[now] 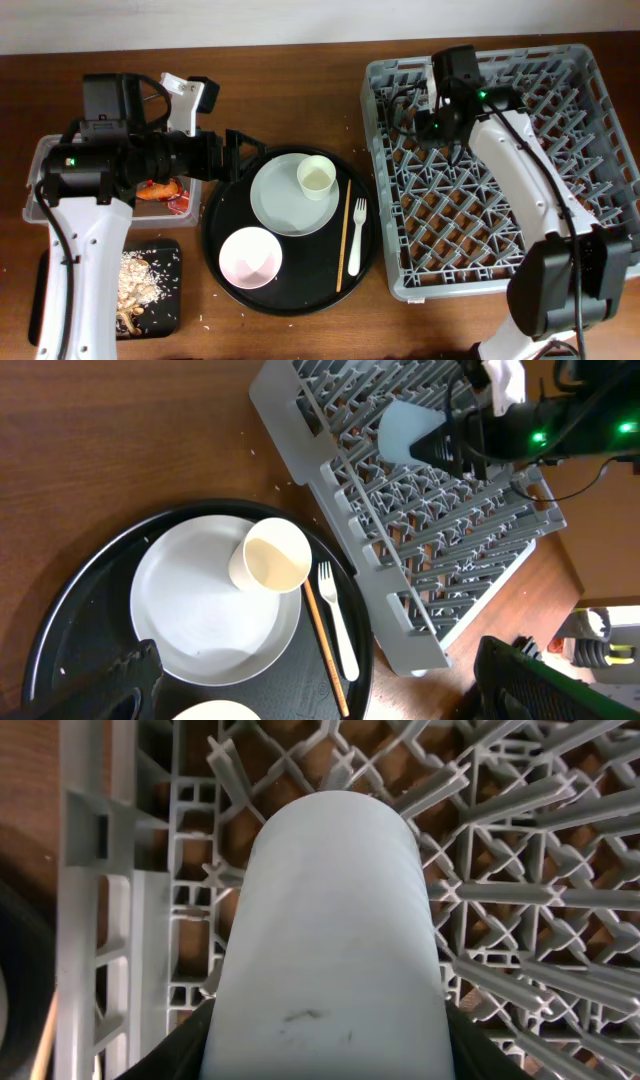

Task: Sort waste into correct bins and load items into the dishwasher rack
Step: 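Lower the blue cup upside down into the rack with the right gripper, then reach the left gripper to the cream cup on the plate and grasp it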

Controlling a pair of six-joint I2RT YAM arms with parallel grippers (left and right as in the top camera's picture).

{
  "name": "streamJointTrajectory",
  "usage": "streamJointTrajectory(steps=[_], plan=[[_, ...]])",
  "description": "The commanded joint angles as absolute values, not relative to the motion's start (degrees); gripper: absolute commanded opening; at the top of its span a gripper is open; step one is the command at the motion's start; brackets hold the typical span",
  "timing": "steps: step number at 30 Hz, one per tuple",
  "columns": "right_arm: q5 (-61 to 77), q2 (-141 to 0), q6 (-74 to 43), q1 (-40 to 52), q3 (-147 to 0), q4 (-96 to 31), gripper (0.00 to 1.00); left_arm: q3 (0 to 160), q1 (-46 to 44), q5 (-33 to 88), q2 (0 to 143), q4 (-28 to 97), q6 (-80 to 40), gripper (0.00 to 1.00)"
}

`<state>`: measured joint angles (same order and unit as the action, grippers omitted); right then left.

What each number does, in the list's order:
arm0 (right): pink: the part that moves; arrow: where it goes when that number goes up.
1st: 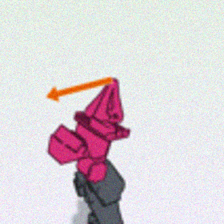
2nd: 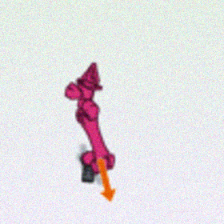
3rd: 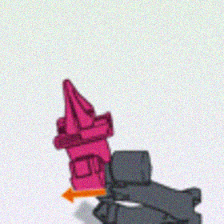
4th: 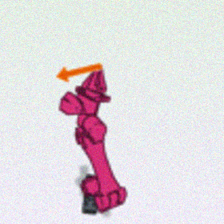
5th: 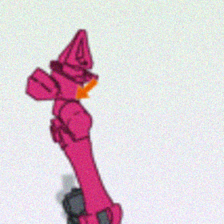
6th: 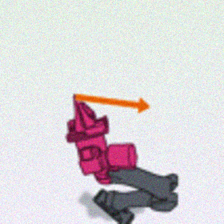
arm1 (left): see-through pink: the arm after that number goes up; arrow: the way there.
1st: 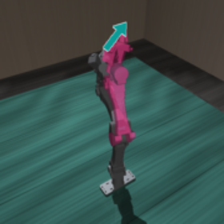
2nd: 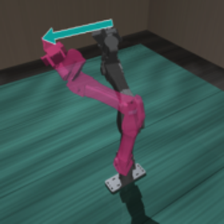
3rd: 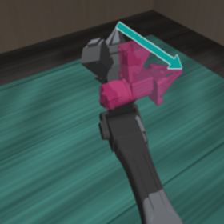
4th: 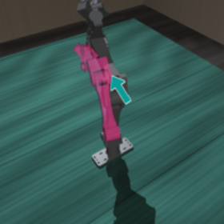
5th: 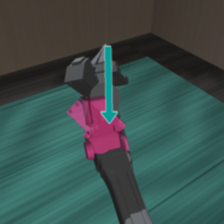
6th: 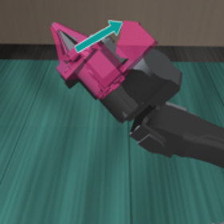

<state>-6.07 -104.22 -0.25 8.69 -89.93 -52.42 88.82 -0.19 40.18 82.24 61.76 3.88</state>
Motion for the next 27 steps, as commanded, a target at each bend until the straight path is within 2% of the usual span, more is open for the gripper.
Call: streamJointTrajectory(steps=[1, 12, 13, 14, 15, 18, 27], plan=[[-6.9, -105.8, 0.2, 8.9, -90.9, -53.7, 0.41, 88.9, 0.1, 40.0, 82.3, 62.0, 4.4, 0.99], [-6.9, -106.2, 0.2, 7.1, -90.9, -56.5, 0.41, 88.9, 0.1, 40.0, 82.3, 62.1, 4.4, 0.99], [-6.7, -106.2, 0.2, 6.6, -90.9, -56.8, 0.46, 88.9, 0.1, 40.0, 82.3, 62.1, 4.4, 0.99], [-6.2, -106.2, 0.2, 6.2, -90.9, -56.8, 0.61, 88.9, 0.1, 40.0, 82.3, 62.1, 4.4, 0.99], [-5.7, -106.2, 0.2, 6.0, -90.9, -56.8, 0.67, 88.9, 0.1, 40.0, 82.3, 62.1, 4.4, 0.99], [-4.6, -106.2, 0.2, 6.0, -90.9, -56.5, 0.75, 88.9, 0.1, 40.0, 82.3, 62.0, 4.4, 0.99], [-0.3, -106.1, 1.4, 5.9, -93.5, -54.3, 0.76, 88.9, 0.1, 40.0, 82.3, 62.0, 4.4, 0.99]])
